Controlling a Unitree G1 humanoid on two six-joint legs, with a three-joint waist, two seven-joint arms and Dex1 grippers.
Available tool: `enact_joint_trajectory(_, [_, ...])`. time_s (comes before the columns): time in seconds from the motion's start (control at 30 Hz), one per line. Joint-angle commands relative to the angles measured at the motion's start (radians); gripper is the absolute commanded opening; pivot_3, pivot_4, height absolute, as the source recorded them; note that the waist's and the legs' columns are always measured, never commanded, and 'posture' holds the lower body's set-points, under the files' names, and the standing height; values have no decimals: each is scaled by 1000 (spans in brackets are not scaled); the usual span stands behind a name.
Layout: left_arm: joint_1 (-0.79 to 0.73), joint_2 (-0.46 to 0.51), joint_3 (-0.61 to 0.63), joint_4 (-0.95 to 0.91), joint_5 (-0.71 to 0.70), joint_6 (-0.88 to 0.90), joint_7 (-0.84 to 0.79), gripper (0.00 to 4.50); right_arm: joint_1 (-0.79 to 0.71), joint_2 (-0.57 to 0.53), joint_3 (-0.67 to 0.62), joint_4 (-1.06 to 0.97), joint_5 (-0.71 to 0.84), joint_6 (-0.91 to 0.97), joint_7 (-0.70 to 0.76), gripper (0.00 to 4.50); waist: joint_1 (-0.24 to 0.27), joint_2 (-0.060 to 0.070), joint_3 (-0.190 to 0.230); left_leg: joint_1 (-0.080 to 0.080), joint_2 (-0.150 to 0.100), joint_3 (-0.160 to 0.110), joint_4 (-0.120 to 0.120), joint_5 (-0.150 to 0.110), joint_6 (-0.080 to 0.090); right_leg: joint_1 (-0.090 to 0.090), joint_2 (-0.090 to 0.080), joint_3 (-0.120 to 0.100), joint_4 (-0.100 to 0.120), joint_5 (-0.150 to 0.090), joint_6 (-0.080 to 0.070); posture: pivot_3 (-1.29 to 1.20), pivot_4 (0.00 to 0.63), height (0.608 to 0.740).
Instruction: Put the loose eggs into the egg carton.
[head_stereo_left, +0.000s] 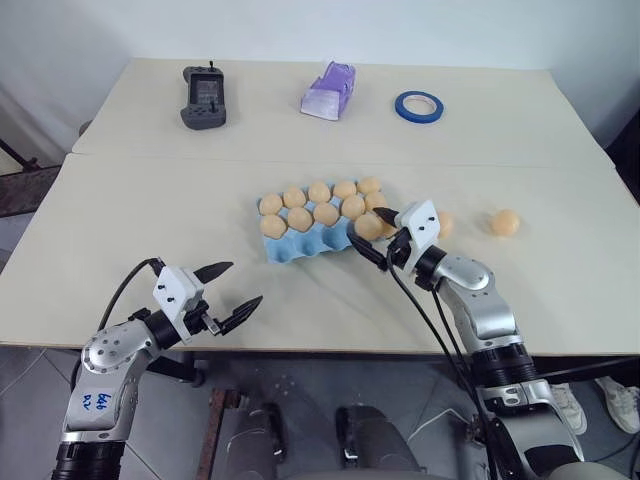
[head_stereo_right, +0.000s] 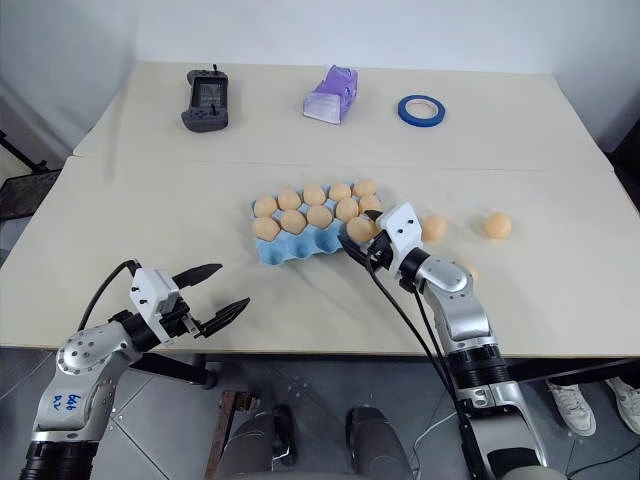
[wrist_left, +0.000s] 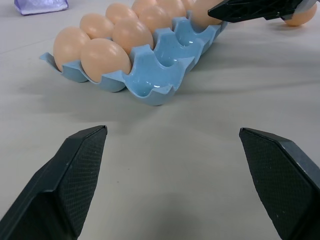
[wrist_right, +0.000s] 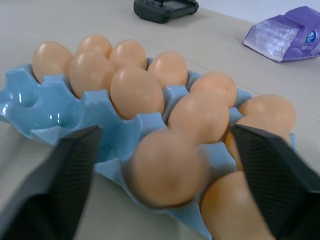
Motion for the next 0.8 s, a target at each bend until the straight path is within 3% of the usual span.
enact_joint_trajectory(0.03, [7,-4,-4,-36,-20,-4,2,4500,-11,6,-22,-69,24,1,3,4467,0,0,0,0,0,0,0,0,0,0,0,0,0,0,0,0,150,740])
enact_joint_trajectory(0.33, [-72,-2,-65,-7,-16,-9,-39,4500,157,-94,-133,-283,126,51,57,4467,17,0,0,0,0,0,-1,0,0,1,0,0,-2,0,0,0,150,740])
enact_joint_trajectory(0.53, [-167,-24,-161,47,-26,13,-110,4500,443,-201,-366,-398,189,7,59,4467,31,0,0,0,-1,0,0,-1,0,1,0,1,-3,0,0,0,150,740])
enact_joint_trajectory(0.8, [-268,-69,-233,148,19,-27,-137,4500,705,-172,-532,-383,165,-97,8,4467,30,0,0,2,1,-2,2,0,-1,3,3,0,0,0,0,0,150,740])
